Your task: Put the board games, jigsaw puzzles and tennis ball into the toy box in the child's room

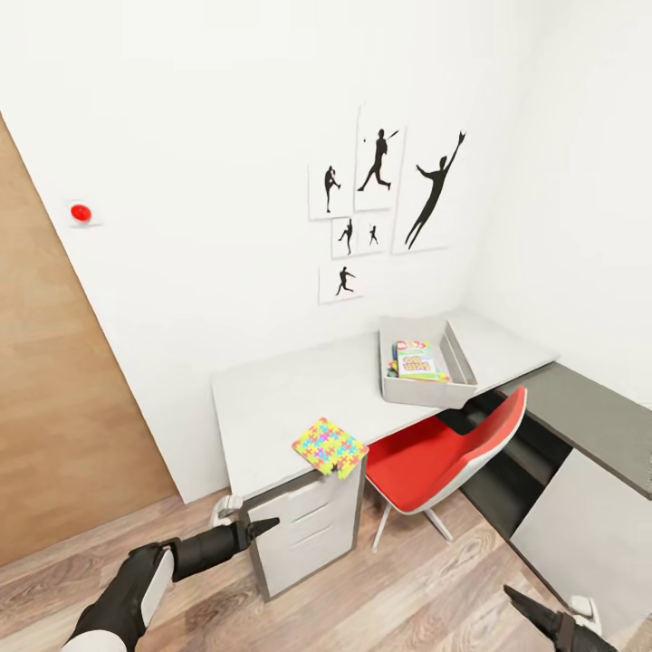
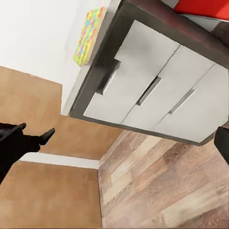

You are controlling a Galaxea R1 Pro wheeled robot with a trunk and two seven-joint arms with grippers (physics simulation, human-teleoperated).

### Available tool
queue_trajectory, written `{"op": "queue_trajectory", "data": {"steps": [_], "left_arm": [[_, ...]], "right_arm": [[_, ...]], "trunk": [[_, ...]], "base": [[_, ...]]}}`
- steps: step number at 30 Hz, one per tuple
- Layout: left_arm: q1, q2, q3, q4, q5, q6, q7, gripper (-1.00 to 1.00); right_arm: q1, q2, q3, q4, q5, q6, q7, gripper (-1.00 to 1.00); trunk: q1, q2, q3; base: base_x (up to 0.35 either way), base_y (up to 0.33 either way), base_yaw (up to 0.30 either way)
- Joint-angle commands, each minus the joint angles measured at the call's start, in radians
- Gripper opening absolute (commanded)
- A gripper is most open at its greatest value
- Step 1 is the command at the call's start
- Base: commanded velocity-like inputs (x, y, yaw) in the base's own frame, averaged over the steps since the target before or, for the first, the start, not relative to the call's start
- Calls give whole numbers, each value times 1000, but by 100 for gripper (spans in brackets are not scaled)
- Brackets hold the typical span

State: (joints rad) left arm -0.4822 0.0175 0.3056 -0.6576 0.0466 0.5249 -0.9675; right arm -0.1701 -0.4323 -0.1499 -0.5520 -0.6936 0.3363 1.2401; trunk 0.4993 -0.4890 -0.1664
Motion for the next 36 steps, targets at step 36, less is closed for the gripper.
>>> {"op": "queue_trajectory", "data": {"steps": [36], "left_arm": [[-42,8,5,-72,159,244,-4,100]], "right_arm": [[10,37,-297,-542,-371,470,167,100]], "trunk": [[131,-240,-101]], "base": [[0,0,-15]]}}
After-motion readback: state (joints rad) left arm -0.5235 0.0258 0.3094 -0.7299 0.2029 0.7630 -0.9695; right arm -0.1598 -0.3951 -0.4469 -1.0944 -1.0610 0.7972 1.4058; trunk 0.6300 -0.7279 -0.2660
